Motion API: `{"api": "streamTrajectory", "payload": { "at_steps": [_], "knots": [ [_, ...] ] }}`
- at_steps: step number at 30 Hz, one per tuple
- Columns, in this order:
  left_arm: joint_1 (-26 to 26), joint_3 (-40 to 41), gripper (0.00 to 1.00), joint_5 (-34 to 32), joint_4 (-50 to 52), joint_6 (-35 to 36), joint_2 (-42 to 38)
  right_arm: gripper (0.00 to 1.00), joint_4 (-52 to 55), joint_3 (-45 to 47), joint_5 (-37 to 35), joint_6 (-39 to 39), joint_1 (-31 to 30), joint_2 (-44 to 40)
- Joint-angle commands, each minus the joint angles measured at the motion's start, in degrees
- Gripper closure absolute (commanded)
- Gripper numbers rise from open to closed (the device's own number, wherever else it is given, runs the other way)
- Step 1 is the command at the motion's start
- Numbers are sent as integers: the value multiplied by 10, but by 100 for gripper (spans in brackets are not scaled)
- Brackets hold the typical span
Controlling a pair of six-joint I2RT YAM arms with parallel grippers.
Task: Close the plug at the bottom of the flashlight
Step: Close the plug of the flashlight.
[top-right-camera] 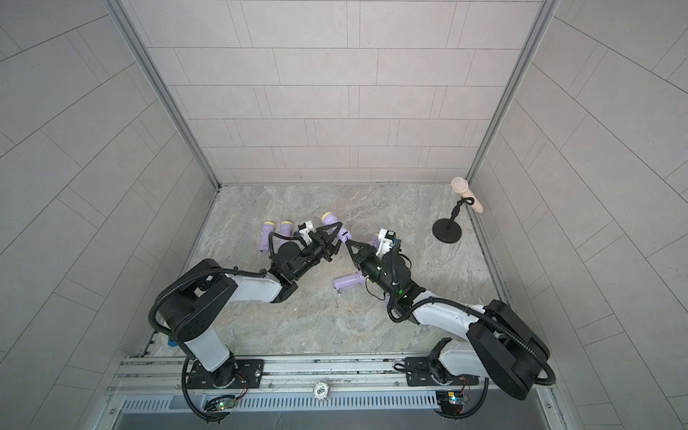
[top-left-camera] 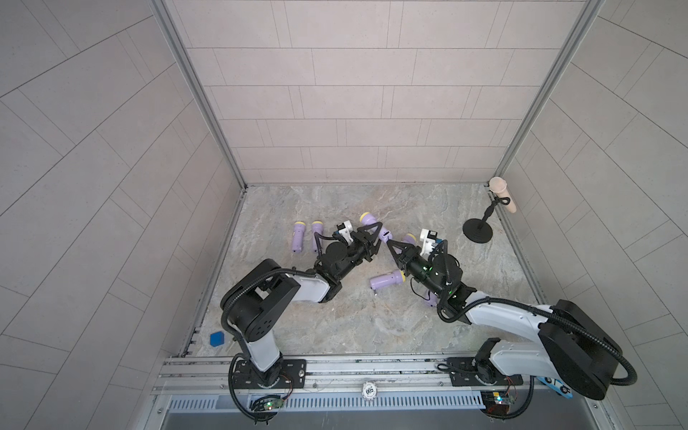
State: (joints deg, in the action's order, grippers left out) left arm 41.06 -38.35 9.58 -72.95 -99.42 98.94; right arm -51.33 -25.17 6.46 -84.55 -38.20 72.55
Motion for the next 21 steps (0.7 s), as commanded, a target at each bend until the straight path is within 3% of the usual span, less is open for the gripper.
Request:
{"api": "streamTrajectory", "payload": {
  "at_steps": [1,21],
  "knots": [
    [21,-16,100,52,-32,-7,-16,84,-15,-9,7,-11,1,6],
    [11,-19,100,51,-31,-8,-28,85,47,1,-4,-3,1,-29]
  ]
}}
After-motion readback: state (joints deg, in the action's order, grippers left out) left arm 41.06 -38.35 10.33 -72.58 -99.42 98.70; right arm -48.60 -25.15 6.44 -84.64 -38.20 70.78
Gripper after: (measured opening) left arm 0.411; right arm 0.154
